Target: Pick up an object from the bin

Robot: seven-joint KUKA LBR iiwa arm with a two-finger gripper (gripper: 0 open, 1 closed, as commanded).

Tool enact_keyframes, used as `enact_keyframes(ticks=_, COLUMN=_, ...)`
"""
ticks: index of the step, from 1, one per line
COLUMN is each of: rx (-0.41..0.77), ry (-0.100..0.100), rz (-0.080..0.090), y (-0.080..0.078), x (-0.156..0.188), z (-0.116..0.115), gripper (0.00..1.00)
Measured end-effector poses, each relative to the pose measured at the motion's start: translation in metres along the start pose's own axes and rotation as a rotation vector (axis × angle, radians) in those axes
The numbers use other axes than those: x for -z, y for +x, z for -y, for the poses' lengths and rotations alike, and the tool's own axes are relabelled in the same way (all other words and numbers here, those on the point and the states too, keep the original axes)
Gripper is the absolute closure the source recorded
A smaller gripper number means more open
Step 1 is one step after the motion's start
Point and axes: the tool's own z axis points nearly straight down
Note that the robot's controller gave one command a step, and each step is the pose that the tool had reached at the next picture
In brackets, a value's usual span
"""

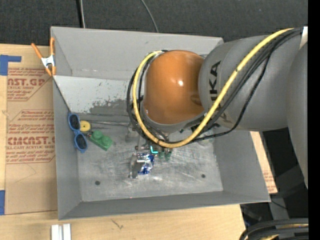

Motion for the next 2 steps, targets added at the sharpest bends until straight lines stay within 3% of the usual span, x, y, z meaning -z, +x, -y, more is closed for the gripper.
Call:
enact_keyframes(ticks=1, rx=0.117, ry=0.002, rz=0.001, y=-0.038, x=-0.125, z=0.091, gripper=0.00)
enact_keyframes(ticks=2, rx=0.209, ry=0.000, rz=0.007, y=-0.024, x=-0.101, z=0.107, gripper=0.00)
